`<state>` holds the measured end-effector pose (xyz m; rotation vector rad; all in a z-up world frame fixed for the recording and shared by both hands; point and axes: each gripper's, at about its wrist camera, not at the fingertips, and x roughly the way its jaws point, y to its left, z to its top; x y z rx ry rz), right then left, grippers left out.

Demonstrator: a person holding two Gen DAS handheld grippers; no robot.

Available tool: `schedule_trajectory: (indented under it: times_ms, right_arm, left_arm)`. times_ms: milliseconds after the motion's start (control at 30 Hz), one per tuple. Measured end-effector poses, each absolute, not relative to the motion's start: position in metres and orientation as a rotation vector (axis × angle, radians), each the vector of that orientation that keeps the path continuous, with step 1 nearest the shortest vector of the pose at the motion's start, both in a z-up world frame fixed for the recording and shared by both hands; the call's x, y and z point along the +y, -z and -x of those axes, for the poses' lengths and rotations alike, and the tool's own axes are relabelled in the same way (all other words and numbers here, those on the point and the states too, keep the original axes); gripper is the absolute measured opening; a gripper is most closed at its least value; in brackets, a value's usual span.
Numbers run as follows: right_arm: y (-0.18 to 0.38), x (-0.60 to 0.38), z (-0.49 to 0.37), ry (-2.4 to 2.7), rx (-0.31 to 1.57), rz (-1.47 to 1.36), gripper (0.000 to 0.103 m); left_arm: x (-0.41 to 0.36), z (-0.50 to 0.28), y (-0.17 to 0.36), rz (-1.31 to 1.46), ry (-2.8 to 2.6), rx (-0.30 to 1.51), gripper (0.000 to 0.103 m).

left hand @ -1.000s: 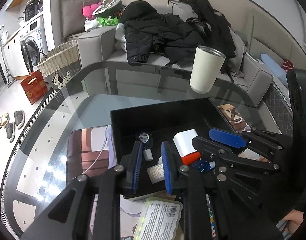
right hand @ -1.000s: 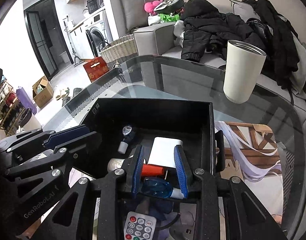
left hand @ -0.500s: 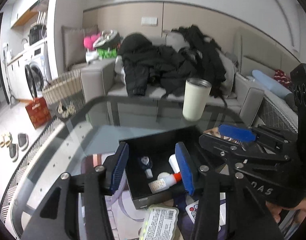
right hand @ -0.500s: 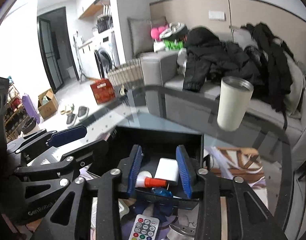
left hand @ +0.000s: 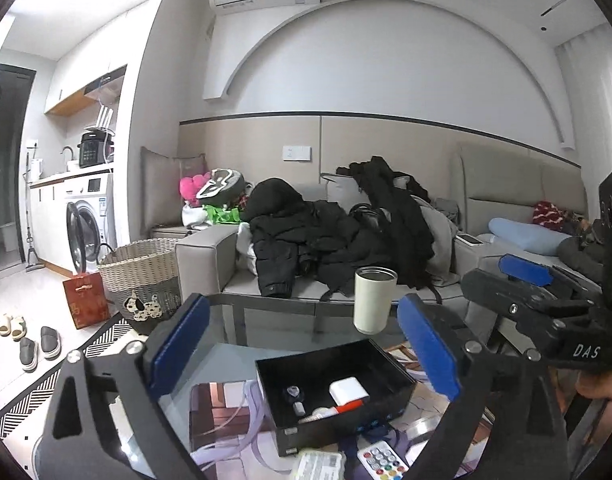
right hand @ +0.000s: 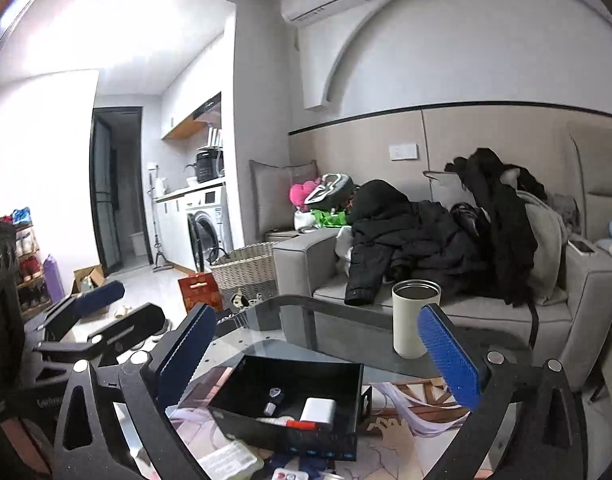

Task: Organize rigid objects
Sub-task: 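Raise both open tools away from the black box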

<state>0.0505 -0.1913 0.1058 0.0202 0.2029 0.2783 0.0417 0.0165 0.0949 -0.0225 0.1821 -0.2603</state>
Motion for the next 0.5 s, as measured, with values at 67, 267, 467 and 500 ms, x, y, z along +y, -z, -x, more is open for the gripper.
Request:
schedule_trajectory:
  times_ms: [67,267,467,500]
  right_arm:
    - [-0.107,-0.192,-0.041,-0.307,0.209,-0.002,0.102]
    - [-0.098,-0.2,-0.035,-0.324,0.288,0.022,0.102]
    - [-0.087,-0.212,-0.04,-0.32,0.358,0.002,0.102]
    - [-0.084,-0.212,-0.044,-0.321,0.381,0.004,0.102]
  left_arm:
    - [0.015,-0.039,-0.092,0.011,0.268,0.202,0.096]
    - [0.011,-0.042,-0.077,0.014,0.286,0.31,0.096]
    - [0.01,-0.055,-0.057,0.063,0.281,0.443,0.096]
    - [0.009,-0.058,-0.054,0.063,0.278,0.465,0.096]
